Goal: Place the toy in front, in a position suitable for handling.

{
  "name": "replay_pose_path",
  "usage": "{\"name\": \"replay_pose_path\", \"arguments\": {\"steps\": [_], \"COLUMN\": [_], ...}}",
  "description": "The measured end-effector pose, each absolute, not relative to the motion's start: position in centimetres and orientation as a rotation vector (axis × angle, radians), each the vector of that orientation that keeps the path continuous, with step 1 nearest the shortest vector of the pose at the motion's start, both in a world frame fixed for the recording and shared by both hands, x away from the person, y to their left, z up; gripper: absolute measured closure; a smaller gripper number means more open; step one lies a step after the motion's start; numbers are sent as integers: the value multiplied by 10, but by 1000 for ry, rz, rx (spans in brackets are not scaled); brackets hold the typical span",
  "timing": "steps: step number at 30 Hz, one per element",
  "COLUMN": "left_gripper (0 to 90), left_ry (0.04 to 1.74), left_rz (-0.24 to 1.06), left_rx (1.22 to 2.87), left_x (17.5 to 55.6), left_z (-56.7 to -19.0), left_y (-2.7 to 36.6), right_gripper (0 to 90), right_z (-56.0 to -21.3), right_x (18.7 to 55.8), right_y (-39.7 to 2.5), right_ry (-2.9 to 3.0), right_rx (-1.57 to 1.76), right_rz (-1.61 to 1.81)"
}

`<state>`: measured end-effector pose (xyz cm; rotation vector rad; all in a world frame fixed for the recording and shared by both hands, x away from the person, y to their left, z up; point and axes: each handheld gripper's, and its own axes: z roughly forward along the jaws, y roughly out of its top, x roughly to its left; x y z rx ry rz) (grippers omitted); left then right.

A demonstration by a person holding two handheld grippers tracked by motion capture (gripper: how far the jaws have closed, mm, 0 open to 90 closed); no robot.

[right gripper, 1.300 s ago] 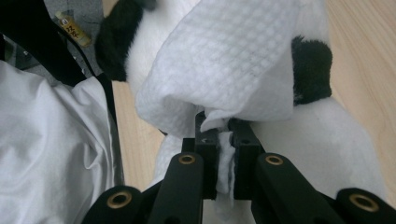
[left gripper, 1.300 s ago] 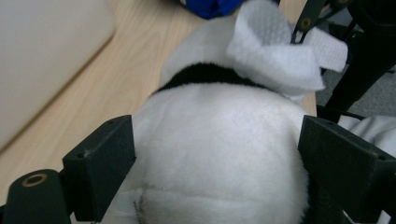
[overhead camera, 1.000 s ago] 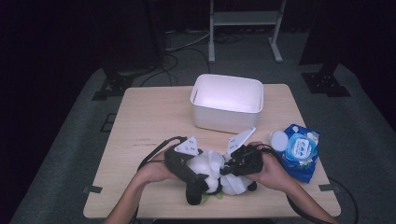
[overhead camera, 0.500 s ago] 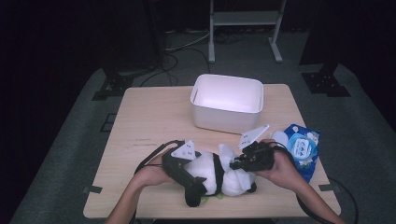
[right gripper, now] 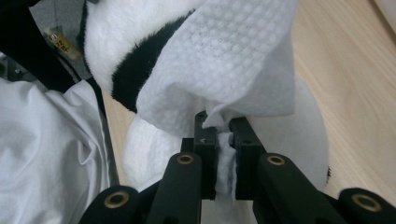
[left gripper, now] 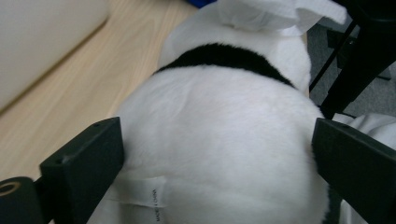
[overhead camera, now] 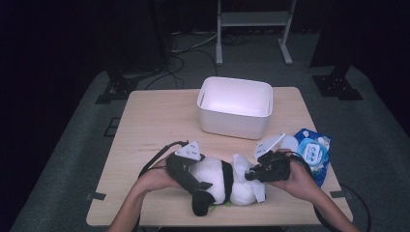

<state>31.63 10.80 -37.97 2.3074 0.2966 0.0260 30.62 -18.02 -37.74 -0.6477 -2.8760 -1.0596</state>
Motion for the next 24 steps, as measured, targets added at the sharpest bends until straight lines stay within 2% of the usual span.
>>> {"name": "replay_pose_path", "arguments": {"steps": [2, 10, 14, 15, 20, 24], "left_gripper": [14, 15, 19, 45, 54, 70], "left_ry": [297, 262, 327, 354, 341, 339], "left_rz": [14, 107, 155, 156, 42, 27], "left_rx": [2319, 2373, 2382, 2366, 2356, 2355], "left_x": [317, 319, 329, 331, 336, 334], "left_z": [-381, -387, -386, -386, -390, -392], "left_y": [108, 98, 95, 97, 99, 103], "right_gripper": [831, 834, 835, 835, 835, 834], "right_z": [-377, -380, -383, -384, -386, -385], "right_x": [305, 303, 301, 301, 295, 294], "right_y": [-178, -175, -181, -183, -185, -181], "right_ry": [-2874, -2883, -2861, -2854, -2849, -2865], "right_rx": [-638, -624, -638, -630, -616, -605], "right_rz": [-1040, -992, -997, -1000, -1017, -1015]}}
